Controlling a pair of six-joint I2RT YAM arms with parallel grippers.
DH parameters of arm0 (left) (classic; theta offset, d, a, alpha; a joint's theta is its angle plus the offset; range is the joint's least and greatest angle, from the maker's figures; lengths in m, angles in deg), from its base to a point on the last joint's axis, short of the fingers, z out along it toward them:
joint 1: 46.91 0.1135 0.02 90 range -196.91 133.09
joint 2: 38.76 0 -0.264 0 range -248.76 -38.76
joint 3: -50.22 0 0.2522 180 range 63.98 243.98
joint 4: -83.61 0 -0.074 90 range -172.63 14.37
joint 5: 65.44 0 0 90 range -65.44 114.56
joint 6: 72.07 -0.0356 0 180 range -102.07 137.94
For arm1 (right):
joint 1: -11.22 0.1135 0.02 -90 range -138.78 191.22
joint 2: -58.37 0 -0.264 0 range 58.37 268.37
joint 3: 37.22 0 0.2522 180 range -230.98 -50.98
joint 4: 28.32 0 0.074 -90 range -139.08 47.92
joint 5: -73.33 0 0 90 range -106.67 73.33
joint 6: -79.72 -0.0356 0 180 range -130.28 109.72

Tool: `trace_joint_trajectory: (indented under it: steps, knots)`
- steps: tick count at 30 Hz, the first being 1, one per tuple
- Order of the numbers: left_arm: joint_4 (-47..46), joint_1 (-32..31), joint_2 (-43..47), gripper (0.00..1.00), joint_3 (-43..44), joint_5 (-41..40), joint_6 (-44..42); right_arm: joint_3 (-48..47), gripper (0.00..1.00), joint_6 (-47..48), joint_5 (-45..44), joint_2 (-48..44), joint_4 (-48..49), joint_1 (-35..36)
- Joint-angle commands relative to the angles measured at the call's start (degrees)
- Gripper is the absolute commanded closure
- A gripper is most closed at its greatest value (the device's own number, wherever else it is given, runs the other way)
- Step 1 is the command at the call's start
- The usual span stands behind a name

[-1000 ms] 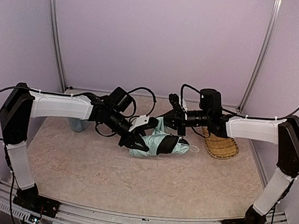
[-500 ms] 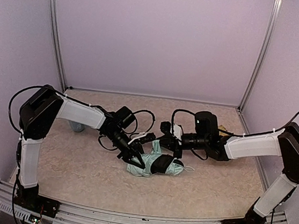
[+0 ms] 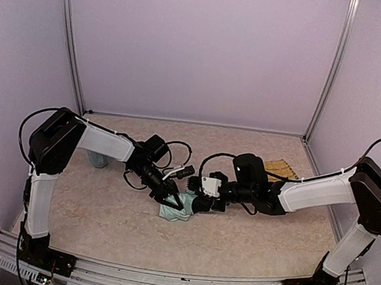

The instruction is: Put away the umbrella

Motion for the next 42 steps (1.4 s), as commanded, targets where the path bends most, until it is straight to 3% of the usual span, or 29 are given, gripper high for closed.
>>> trace_joint_trajectory:
  steps: [1,8,12,20,26,32,42]
  knots:
    - [-4.0,4.6,-2.3,1.00,3.8,-16.1,8.1,0.9,1.00,1.4,10.4,0.5,-2.2,7.1]
    - [-10.5,3.8,2.0,1.00,0.7,-29.0,12.8,6.8,0.95,2.4,-1.5,4.2,4.0,7.9]
    - [-11.0,1.6,2.8,1.00,0.5,-34.7,10.6,7.2,0.96,3.2,-4.1,6.4,6.6,7.9]
    - [-10.7,-0.2,1.5,1.00,-2.1,-30.2,7.0,5.9,1.00,5.4,-9.8,11.2,6.7,7.9]
    - [-11.9,-0.3,2.2,1.00,-3.3,-35.8,6.6,6.5,0.99,1.5,-14.8,12.5,5.1,7.9]
    - [-11.8,-5.0,4.0,1.00,-7.0,-39.4,-1.5,5.5,0.95,0.2,-21.7,14.4,4.5,7.6]
    - [-5.1,-7.3,-0.6,1.00,-2.3,-44.5,-2.5,7.3,0.79,-2.2,-21.7,10.9,1.6,7.5]
